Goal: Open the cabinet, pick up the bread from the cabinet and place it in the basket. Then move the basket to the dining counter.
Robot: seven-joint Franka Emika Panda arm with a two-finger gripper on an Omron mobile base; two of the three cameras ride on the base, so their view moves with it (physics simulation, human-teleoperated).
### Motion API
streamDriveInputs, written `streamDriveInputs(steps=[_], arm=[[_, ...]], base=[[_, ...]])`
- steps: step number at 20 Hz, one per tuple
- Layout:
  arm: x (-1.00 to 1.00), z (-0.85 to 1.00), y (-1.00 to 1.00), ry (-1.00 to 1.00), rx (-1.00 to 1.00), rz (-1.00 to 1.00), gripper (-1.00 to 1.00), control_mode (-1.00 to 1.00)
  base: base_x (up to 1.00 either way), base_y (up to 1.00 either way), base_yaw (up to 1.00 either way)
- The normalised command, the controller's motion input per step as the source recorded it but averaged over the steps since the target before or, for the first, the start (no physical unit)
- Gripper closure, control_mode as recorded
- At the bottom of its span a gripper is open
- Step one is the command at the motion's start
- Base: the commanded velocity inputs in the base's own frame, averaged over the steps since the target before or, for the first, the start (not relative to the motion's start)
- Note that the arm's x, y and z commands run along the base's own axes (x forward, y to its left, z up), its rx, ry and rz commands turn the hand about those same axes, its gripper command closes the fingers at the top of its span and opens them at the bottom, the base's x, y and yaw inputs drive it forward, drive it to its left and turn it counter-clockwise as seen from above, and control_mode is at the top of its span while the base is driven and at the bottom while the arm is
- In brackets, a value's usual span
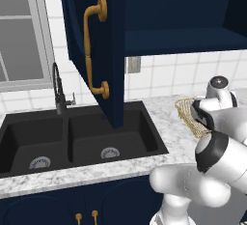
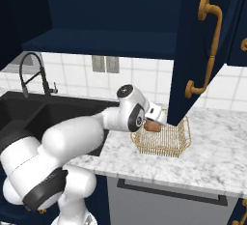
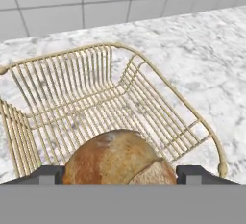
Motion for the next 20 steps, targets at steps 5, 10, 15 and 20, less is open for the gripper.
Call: streamDriveInputs(steps=[5,10,15,20], arm=[[0.28,-0.66,-0.34,0.0,0.0,0.01,1.0,-1.0],[0.38,-0.44,-0.25,0.0,0.0,0.0,1.0,-1.0],[0.43,-0.31,-0.08,-0.01,0.0,0.0,-1.0,-1.0],[0.55,-0.22,-0.03,-0.01,0.0,0.0,-1.0,-1.0]], base=[[0.0,0.0,0.0],[0.0,0.0,0.0],[0.0,0.0,0.0],[0.0,0.0,0.0]])
